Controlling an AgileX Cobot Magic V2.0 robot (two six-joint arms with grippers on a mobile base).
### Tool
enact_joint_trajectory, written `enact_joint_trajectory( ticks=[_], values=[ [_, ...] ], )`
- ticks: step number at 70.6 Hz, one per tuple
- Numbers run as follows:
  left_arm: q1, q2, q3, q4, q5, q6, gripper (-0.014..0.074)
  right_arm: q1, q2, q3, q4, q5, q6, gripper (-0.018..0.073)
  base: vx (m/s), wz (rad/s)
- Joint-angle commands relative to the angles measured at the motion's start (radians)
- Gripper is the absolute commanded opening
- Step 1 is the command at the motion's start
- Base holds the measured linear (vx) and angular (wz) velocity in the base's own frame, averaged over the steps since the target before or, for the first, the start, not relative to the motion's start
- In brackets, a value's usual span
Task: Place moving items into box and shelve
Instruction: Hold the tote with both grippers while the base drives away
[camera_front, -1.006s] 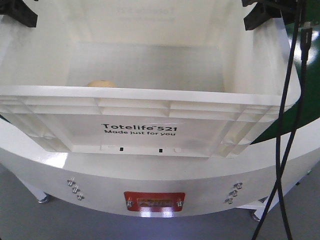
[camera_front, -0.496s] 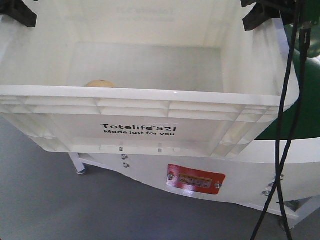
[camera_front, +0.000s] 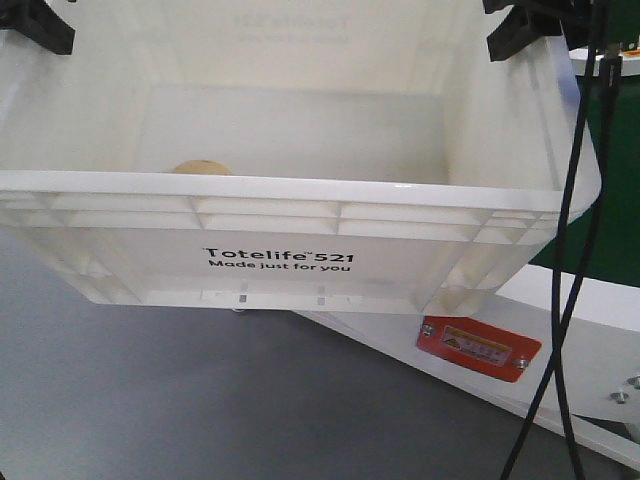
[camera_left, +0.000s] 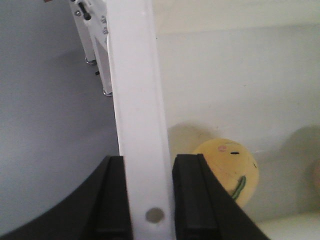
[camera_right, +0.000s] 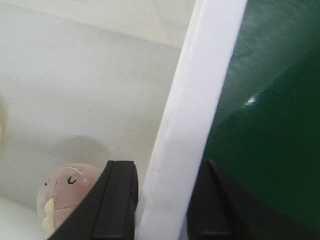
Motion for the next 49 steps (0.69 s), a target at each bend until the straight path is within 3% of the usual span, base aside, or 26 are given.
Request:
enact_joint_trajectory(
  ticks=[1,49],
  values=[
    [-0.004,-0.05,-0.047,-0.018,-0.08,-0.001,-0.0017,0.003,-0.054,-0.046,0.032,-0.02,-0.034,-0.0012,-0.11,0.44],
    [-0.004,-0.05,-0.047,-0.018,-0.08,-0.001,-0.0017,0.003,-0.054,-0.046,0.033,-0.02,-0.034,-0.0012,-0.11,0.49]
  ],
)
